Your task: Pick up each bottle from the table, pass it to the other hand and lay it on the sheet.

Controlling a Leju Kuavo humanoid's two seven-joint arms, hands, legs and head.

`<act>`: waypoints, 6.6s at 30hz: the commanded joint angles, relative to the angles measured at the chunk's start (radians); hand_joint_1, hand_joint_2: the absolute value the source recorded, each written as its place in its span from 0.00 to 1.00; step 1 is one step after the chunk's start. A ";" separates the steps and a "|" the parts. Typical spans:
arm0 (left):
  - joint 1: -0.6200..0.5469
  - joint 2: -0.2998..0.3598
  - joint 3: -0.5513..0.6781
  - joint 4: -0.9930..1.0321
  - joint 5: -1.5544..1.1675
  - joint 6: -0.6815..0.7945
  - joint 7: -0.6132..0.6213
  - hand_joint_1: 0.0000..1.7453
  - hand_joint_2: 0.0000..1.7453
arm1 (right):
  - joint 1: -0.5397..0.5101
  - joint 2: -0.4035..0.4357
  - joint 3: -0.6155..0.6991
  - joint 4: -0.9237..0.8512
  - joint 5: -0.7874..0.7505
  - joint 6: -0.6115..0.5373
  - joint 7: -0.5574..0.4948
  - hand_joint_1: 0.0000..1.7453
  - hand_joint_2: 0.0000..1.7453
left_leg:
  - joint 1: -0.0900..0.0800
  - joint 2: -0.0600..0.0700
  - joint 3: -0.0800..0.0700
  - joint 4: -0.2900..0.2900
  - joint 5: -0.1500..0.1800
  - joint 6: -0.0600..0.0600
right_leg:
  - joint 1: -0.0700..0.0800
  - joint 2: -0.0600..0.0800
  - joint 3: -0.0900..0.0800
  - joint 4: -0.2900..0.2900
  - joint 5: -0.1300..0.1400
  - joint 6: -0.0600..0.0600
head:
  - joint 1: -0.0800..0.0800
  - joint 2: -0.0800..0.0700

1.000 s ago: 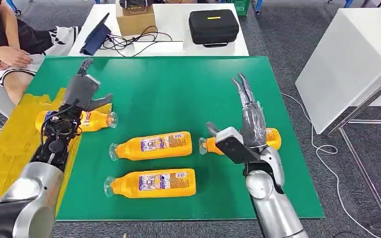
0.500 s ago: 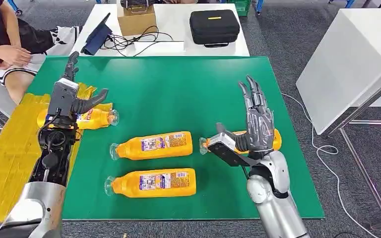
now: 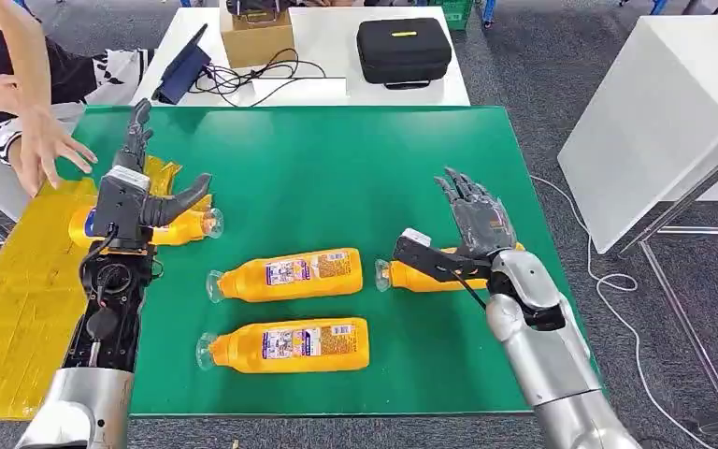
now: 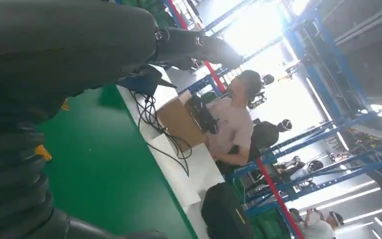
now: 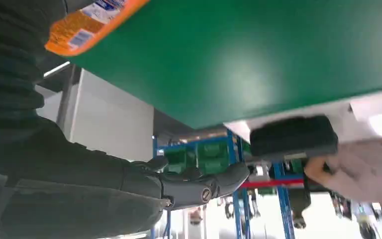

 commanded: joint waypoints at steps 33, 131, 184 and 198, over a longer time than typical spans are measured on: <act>-0.129 -0.012 0.013 0.231 0.095 -0.027 0.013 0.00 1.00 | -0.083 -0.185 0.086 0.211 -0.107 0.141 -0.042 0.00 1.00 | -0.001 0.000 0.001 0.000 0.000 0.000 | 0.000 -0.001 0.000 0.000 -0.001 0.000 | 0.000 0.000; -0.087 0.018 0.038 0.364 0.190 -0.096 0.019 0.00 1.00 | 0.020 0.016 -0.188 0.116 -0.431 -0.219 -0.186 1.00 1.00 | 0.000 0.001 0.002 0.000 -0.001 -0.001 | 0.000 0.000 0.002 0.000 -0.001 0.000 | 0.000 0.000; 0.095 -0.035 -0.365 -0.185 0.438 -0.385 0.053 0.00 1.00 | -0.096 0.161 0.005 0.267 -0.585 -0.244 -0.482 1.00 1.00 | 0.000 0.001 0.004 0.000 -0.002 -0.001 | 0.000 0.000 0.004 0.000 -0.001 0.001 | 0.000 0.000; 0.040 -0.047 -0.383 -0.106 0.452 -0.380 0.054 0.00 1.00 | -0.071 0.191 0.120 0.279 -0.514 -0.271 -0.480 1.00 1.00 | 0.001 0.000 0.004 0.000 -0.001 -0.001 | 0.001 -0.002 0.004 -0.001 -0.001 0.000 | 0.000 0.000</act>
